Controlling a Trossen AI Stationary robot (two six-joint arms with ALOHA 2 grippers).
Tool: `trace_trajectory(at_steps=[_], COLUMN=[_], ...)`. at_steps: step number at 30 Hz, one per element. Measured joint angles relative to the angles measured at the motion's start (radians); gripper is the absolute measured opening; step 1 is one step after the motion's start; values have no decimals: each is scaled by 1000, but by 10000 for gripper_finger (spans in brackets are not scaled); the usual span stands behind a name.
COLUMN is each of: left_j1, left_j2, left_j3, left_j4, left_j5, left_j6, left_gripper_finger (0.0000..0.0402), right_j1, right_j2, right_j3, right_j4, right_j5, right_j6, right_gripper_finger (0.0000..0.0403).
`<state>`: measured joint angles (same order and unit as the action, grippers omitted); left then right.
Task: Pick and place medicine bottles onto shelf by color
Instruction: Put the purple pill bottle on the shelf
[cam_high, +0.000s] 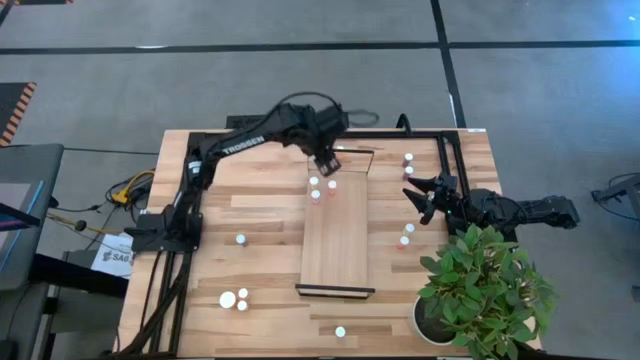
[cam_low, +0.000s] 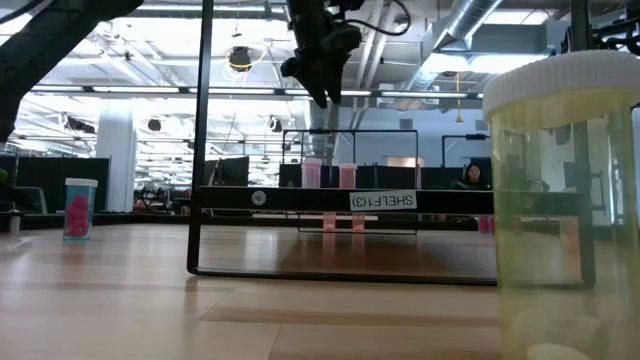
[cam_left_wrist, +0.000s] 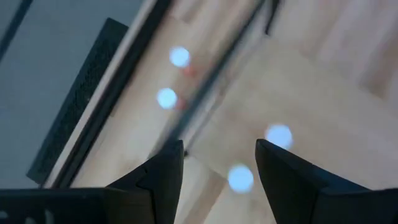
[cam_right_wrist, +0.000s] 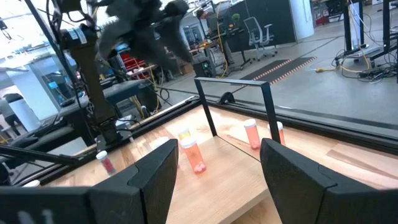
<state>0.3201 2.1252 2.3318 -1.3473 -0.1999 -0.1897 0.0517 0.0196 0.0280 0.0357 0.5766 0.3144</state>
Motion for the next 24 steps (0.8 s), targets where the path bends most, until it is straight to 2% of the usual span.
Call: trace_trajectory(at_steps=[5,10,18,24], left_j1=[84,149,225,260], left_j2=[3,17,129,170], left_j3=[-15,-19,-26,-23], left_j4=[120,171,98,56], left_j5=[29,42,240,265], left_j6=[-114,-234,-213,-198], left_gripper_finger=[187,187,187,187], right_j1=[-3,-4,-4,-4], right_j2=[0,0,0,0], right_j3=[0,0,0,0], right_j4=[0,0,1,1], right_j5=[18,24,24,24], right_j6=[0,0,0,0], right_gripper_finger=[251,251,251,251])
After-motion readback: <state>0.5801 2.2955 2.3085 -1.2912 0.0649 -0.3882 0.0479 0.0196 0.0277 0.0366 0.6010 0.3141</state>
